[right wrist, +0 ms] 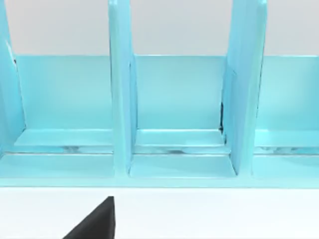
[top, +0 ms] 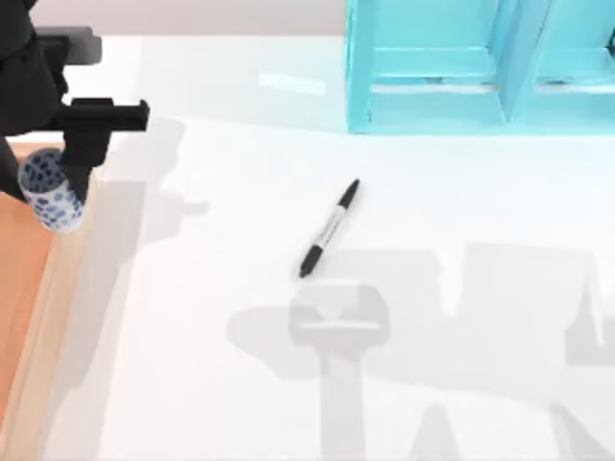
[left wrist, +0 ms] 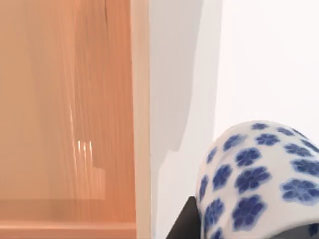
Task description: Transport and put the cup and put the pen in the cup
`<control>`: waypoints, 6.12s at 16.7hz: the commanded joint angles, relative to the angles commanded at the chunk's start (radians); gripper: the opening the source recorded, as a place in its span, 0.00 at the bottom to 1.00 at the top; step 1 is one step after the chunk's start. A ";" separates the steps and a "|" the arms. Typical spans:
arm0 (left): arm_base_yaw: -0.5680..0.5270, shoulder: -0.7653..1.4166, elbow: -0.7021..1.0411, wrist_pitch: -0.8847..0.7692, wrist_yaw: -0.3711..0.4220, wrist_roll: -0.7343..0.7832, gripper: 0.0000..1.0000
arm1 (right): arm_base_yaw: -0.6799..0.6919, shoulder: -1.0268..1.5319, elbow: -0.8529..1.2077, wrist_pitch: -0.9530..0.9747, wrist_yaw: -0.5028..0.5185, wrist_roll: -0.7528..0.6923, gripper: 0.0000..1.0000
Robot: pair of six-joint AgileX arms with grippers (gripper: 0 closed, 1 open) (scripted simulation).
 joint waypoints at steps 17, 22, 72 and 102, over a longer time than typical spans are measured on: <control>-0.141 0.262 -0.037 0.297 -0.003 -0.133 0.00 | 0.000 0.000 0.000 0.000 0.000 0.000 1.00; -0.142 0.288 -0.128 0.422 -0.003 -0.135 0.00 | 0.000 0.000 0.000 0.000 0.000 0.000 1.00; -0.253 0.430 0.564 -0.107 -0.066 -0.101 1.00 | 0.000 0.000 0.000 0.000 0.000 0.000 1.00; -0.462 0.805 0.421 0.443 -0.212 0.019 0.85 | 0.000 0.000 0.000 0.000 0.000 0.000 1.00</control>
